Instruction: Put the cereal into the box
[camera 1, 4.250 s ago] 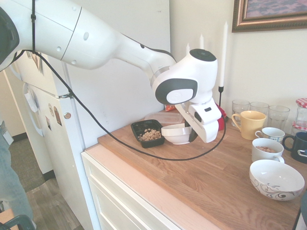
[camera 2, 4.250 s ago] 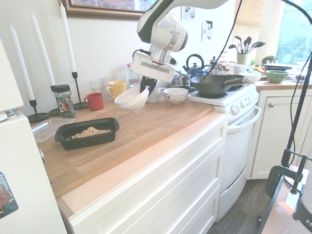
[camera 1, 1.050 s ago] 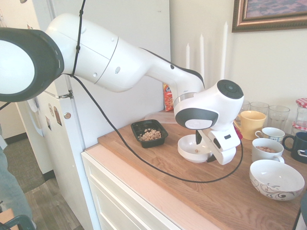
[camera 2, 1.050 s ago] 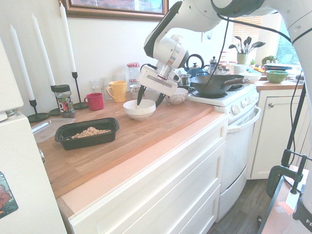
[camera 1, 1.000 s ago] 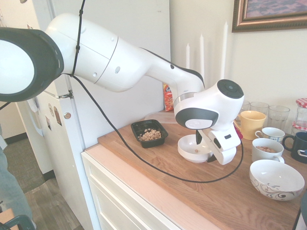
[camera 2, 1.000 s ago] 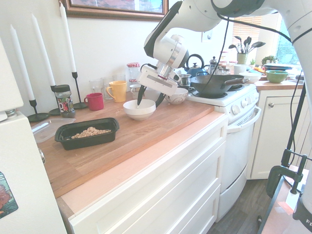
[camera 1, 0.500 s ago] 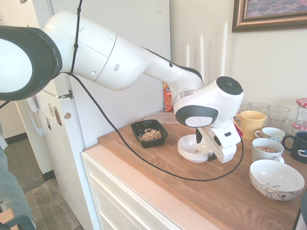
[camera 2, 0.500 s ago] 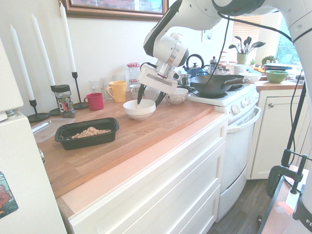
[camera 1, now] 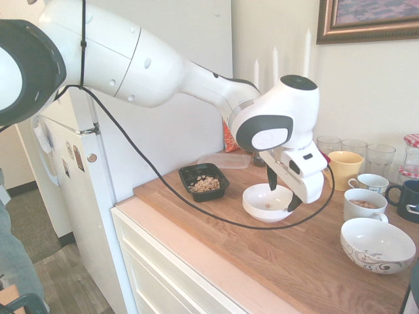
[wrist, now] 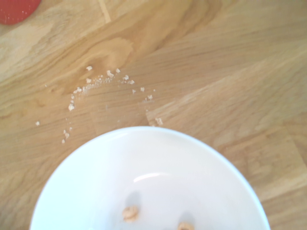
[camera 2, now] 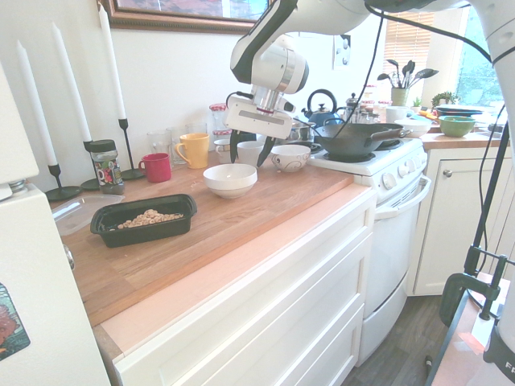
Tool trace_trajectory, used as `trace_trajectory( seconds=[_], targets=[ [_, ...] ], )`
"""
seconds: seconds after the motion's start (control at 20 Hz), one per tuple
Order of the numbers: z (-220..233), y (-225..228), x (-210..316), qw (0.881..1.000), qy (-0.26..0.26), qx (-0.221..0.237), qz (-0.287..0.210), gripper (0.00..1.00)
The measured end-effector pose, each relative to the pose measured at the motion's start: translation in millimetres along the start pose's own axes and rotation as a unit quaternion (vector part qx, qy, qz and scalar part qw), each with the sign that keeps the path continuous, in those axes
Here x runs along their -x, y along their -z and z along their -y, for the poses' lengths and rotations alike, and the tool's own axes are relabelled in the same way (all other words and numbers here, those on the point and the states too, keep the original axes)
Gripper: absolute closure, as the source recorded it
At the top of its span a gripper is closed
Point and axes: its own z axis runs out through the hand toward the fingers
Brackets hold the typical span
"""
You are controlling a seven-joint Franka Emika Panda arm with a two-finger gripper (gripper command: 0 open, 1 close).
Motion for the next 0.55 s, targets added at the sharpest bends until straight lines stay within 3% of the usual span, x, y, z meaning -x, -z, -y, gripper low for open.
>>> trace_trajectory(
  seconds=[0.35, 0.55],
  targets=[
    [29, 33, 45, 0.99, 0.045, 0.103, -0.08, 0.0],
    [35, 36, 58, 0.987, 0.054, 0.122, -0.085, 0.0]
  ],
)
